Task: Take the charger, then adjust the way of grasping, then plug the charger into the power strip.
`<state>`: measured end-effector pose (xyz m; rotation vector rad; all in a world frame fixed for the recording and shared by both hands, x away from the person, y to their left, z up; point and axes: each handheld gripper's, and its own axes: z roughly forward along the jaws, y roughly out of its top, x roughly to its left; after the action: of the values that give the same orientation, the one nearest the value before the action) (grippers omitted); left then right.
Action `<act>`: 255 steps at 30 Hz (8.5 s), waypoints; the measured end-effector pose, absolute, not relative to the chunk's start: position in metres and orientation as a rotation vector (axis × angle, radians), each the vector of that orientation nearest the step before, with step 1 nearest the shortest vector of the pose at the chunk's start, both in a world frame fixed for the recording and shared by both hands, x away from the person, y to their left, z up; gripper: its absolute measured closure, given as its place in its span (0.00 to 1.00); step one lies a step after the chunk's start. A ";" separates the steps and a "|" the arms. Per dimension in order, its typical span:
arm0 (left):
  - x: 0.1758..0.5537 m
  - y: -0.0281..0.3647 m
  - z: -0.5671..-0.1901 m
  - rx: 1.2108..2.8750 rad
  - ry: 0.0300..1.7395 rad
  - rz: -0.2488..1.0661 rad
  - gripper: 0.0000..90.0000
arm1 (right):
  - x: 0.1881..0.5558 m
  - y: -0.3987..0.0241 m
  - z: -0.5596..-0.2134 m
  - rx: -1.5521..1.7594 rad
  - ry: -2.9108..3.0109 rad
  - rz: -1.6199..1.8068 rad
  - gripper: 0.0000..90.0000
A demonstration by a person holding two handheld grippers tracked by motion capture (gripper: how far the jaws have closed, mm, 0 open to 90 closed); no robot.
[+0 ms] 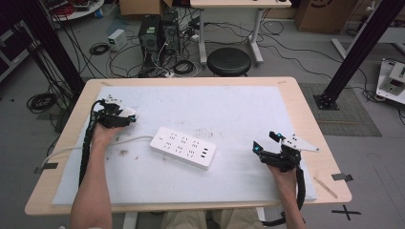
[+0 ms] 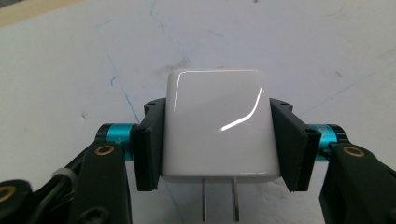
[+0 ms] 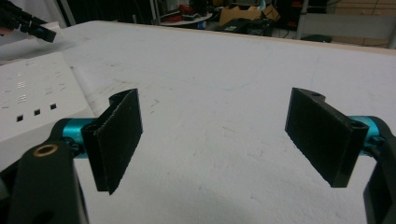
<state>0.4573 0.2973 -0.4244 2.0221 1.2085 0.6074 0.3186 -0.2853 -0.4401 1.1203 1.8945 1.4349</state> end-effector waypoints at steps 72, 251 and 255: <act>0.303 0.119 -0.406 1.967 0.601 1.012 0.47 | 0.329 -0.272 -0.433 1.105 2.091 1.527 0.22; 0.245 0.250 -0.420 1.481 1.036 0.977 0.24 | 0.330 -0.227 -0.406 0.764 2.296 1.787 0.70; 0.243 0.255 -0.421 1.480 1.057 0.976 0.24 | 0.331 -0.224 -0.404 0.765 2.314 1.758 0.70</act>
<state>0.2428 0.2550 -0.4206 1.4798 1.0575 0.9761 0.3308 -0.2243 -0.4039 0.7650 2.3136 1.7585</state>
